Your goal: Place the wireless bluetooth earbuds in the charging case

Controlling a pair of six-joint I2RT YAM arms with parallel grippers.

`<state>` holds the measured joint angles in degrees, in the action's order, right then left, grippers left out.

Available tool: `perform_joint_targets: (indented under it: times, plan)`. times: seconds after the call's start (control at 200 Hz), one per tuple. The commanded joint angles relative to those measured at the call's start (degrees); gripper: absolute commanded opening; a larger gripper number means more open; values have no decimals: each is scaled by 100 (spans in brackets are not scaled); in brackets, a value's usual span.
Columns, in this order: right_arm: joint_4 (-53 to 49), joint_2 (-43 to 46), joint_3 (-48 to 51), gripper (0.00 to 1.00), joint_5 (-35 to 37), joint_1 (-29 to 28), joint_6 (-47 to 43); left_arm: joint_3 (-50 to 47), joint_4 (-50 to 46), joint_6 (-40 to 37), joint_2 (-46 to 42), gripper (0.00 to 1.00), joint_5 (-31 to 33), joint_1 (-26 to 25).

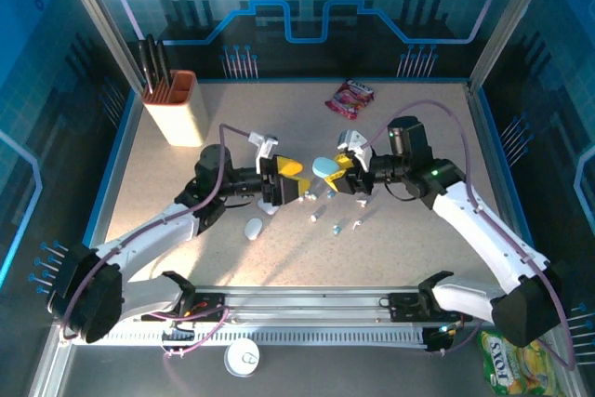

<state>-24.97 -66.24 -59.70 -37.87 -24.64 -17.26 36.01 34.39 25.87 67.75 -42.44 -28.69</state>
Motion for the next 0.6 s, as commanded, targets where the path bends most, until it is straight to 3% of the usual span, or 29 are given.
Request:
perform_joint_targets:
  times: [0.0,0.09,0.205,0.44,0.595]
  plan:
    - [-742,28,-388,29,-688,61,100,-257,1322,-1731,-121,98,-6,-41]
    - [-1042,-20,-585,28,-939,57,26,13,568,-2443,-80,98,-511,-47]
    - [-1355,-95,-803,28,-1047,-40,-65,147,250,-2727,16,96,-956,-83]
    - [-1601,-362,-1119,27,-854,-394,-208,308,300,-2649,276,85,-1213,-280]
    - [-1216,-401,-1039,25,-737,-506,-155,250,1463,-1741,646,76,-1122,-326]
